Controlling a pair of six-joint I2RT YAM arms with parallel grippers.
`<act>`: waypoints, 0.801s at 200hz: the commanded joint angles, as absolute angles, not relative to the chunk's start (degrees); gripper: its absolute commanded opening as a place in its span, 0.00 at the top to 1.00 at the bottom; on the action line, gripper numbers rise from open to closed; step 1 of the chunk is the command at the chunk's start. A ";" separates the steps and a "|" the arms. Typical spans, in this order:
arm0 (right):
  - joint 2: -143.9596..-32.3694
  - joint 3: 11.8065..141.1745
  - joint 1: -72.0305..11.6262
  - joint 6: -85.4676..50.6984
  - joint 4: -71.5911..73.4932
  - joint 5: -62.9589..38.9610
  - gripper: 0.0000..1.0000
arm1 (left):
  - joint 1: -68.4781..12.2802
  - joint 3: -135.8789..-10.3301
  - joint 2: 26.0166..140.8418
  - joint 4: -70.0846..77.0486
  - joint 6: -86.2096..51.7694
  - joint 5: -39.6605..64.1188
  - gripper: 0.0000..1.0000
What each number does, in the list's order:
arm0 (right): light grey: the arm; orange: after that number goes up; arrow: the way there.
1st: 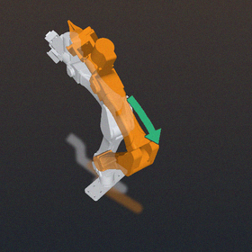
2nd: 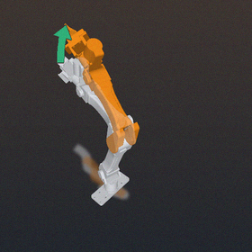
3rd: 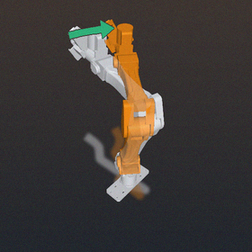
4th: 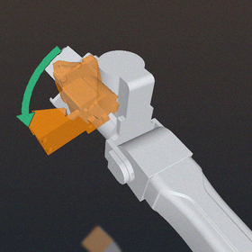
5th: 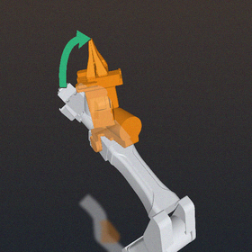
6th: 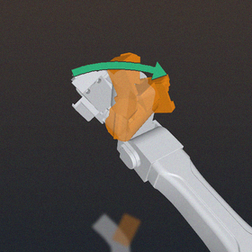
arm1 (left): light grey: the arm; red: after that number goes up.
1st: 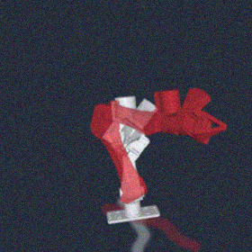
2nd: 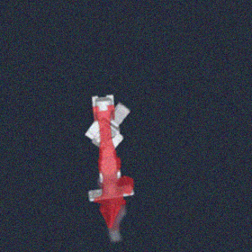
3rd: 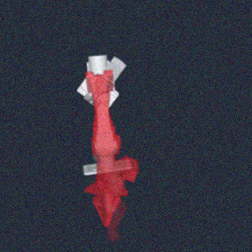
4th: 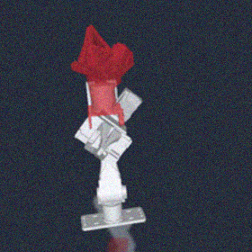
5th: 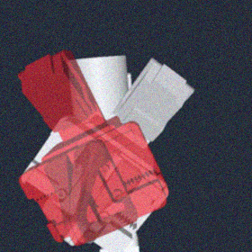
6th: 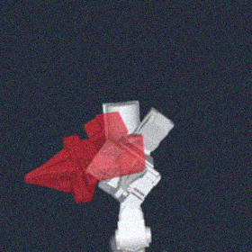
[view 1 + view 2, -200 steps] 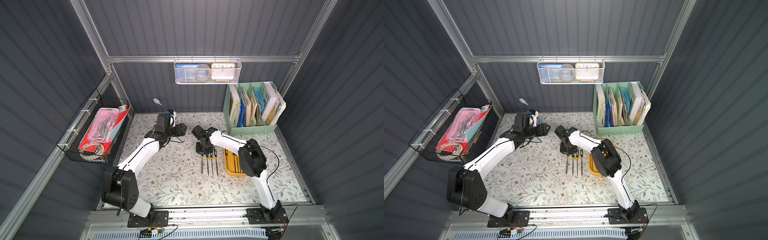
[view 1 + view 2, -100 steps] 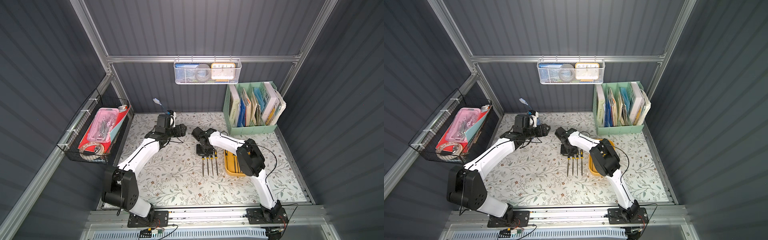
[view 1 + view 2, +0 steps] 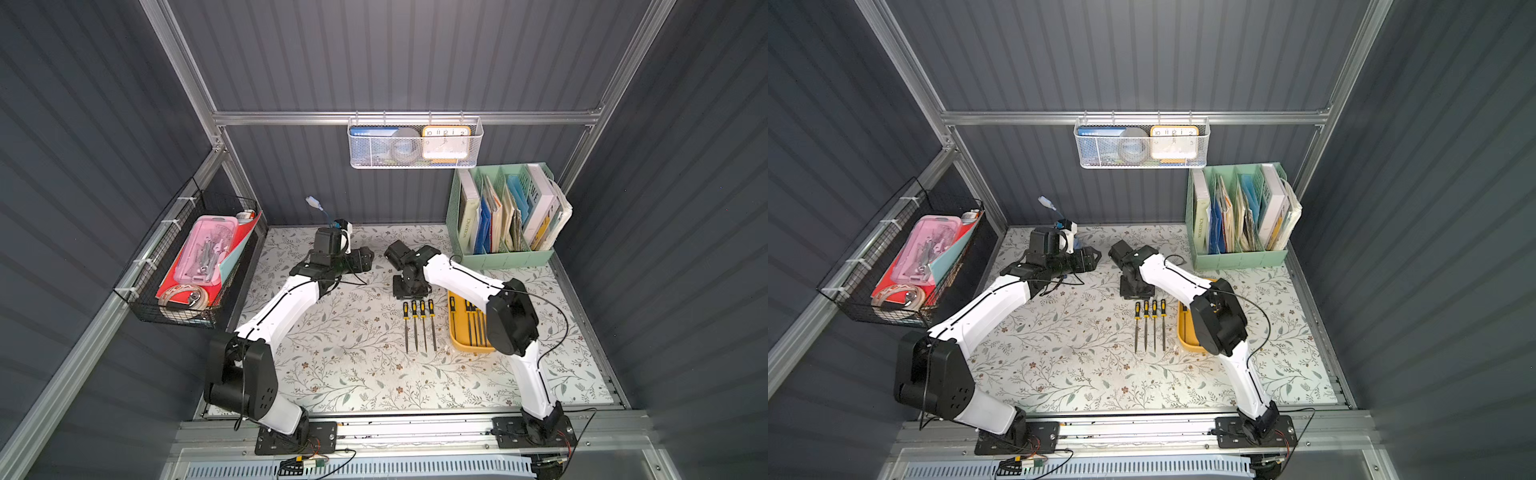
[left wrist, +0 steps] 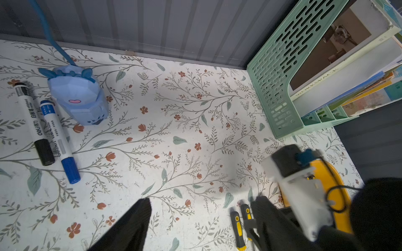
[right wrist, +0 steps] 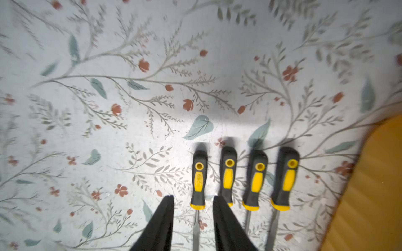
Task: Take the file tool out of the storage box
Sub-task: Place the file tool at the center of the board, then pick up the file tool from the storage box.
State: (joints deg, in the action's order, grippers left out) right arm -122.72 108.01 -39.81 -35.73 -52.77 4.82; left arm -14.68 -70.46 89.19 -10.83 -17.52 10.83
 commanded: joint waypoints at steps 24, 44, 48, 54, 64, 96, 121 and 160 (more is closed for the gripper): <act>-104.71 88.19 -25.96 -30.13 -45.13 3.56 0.59 | -14.50 -74.70 91.56 -10.20 -15.84 12.61 0.20; -100.57 81.13 -19.80 -29.31 -41.67 -1.27 0.57 | -14.50 -74.76 91.84 -10.37 -15.80 12.74 0.20; -99.80 79.18 -18.73 -28.93 -40.38 -2.66 0.57 | -14.50 -74.67 91.89 -10.37 -15.82 12.77 0.19; -98.81 76.47 -17.58 -28.03 -37.71 -4.39 0.56 | -14.50 -74.62 92.04 -10.37 -15.82 12.83 0.19; -97.93 73.37 -16.31 -26.85 -34.71 -5.90 0.55 | -14.50 -74.27 92.06 -10.20 -15.76 12.92 0.19; -100.57 72.23 -15.91 -23.18 -33.70 -9.09 0.53 | -14.50 -73.52 92.33 -9.32 -16.17 13.10 0.19; -103.36 72.50 -16.01 -23.01 -32.58 -8.91 0.53 | -14.50 -73.92 92.63 -9.84 -16.09 13.62 0.19; -106.92 74.34 -16.16 -21.76 -32.88 -7.01 0.52 | -14.50 -74.05 92.29 -11.07 -15.52 13.16 0.19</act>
